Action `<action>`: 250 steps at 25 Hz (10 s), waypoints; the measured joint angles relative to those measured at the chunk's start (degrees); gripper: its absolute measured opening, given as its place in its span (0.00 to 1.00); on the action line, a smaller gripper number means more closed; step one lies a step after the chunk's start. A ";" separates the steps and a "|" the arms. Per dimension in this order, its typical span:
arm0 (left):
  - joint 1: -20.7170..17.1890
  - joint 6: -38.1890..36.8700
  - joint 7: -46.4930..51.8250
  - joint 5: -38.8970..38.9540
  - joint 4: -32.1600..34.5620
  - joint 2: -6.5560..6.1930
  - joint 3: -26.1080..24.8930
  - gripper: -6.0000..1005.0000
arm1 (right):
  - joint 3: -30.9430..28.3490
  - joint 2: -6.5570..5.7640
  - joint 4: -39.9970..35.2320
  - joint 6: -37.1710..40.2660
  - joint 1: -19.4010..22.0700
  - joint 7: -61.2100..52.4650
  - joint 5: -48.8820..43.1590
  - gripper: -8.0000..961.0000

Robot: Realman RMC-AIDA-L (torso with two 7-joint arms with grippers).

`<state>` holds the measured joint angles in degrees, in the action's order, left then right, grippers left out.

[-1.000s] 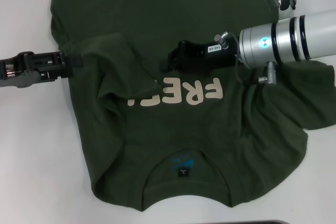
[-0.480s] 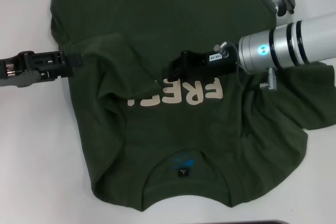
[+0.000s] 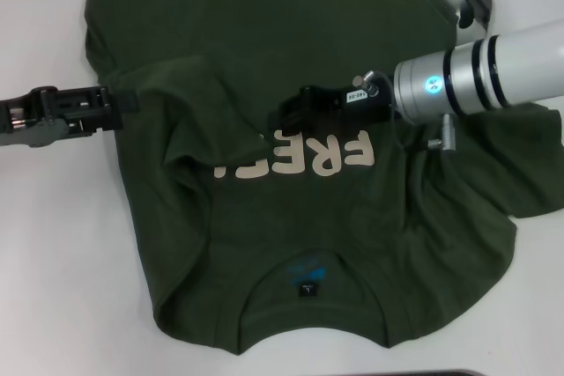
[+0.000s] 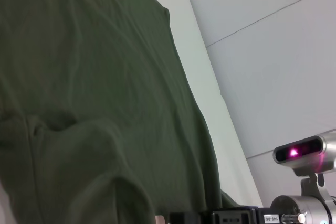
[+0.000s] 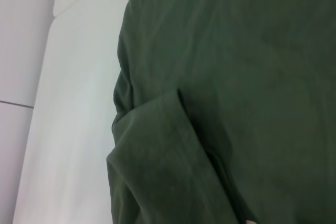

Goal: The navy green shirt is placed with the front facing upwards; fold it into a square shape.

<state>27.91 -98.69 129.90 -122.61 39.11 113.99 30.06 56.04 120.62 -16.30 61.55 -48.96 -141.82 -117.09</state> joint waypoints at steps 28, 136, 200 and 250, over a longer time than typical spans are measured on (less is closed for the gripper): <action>-0.21 -0.08 -0.84 0.00 -1.09 0.10 0.00 0.69 | 0.19 0.51 7.63 -3.81 -3.67 4.76 5.06 0.31; 0.77 -0.10 -0.97 0.09 -2.28 0.35 0.00 0.69 | 2.46 -1.91 -7.23 -4.82 3.86 0.63 8.19 0.12; -2.64 -15.65 -35.53 0.81 -2.72 3.26 -0.50 0.69 | -37.42 -14.92 -27.94 33.61 24.53 3.46 -21.23 0.73; -2.95 -15.12 -35.73 1.58 -2.72 3.33 -2.19 0.69 | -29.27 -14.06 -16.39 20.54 18.66 -5.37 -21.88 0.73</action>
<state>24.96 -113.82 94.17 -121.03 36.38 117.32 27.88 26.77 106.55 -32.69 82.09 -30.30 -147.19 -138.96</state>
